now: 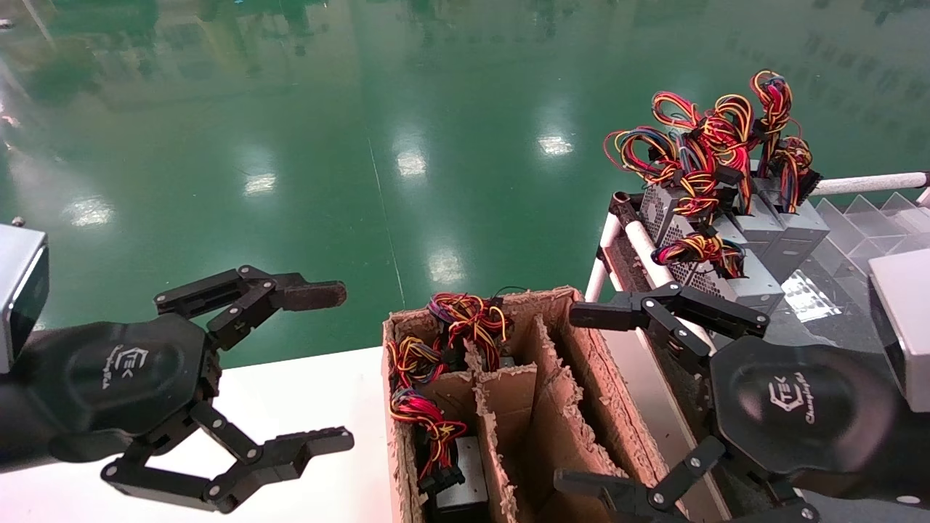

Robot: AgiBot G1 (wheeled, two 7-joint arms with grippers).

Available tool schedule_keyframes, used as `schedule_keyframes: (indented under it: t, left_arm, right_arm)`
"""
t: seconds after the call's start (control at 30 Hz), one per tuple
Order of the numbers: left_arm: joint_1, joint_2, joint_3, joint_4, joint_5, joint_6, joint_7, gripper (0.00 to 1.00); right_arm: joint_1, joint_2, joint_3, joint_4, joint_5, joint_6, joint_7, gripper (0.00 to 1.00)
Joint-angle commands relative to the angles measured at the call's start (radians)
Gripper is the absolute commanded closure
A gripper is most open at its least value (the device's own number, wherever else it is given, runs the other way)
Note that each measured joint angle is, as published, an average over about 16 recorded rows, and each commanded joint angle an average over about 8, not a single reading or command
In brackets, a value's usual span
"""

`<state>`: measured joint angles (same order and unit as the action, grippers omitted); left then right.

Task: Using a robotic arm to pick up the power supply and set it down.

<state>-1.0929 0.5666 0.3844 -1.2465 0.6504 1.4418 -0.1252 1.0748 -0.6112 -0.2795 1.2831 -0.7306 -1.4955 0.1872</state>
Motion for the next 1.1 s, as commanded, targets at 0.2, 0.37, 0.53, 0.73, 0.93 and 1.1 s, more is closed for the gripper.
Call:
schedule_keyframes:
  t: [0.2,0.37,0.53,0.73,0.93,1.1]
  left_arm:
    - [0.000,0.000,0.000,0.000,0.000,0.000,0.000,0.00]
    - [0.000,0.000,0.000,0.000,0.000,0.000,0.000,0.02]
    - [0.000,0.000,0.000,0.000,0.000,0.000,0.000,0.64]
    - [0.000,0.000,0.000,0.000,0.000,0.000,0.000,1.00]
    - [0.000,0.000,0.000,0.000,0.000,0.000,0.000,1.00]
    - [0.000,0.000,0.000,0.000,0.000,0.000,0.000,1.00]
  right_arm:
    - [0.000,0.000,0.000,0.000,0.000,0.000,0.000,0.00]
    - [0.000,0.000,0.000,0.000,0.000,0.000,0.000,0.00]
    - [0.000,0.000,0.000,0.000,0.000,0.000,0.000,0.00]
    - [0.000,0.000,0.000,0.000,0.000,0.000,0.000,0.00]
    - [0.000,0.000,0.000,0.000,0.000,0.000,0.000,0.00]
    - [0.000,0.000,0.000,0.000,0.000,0.000,0.000,0.00]
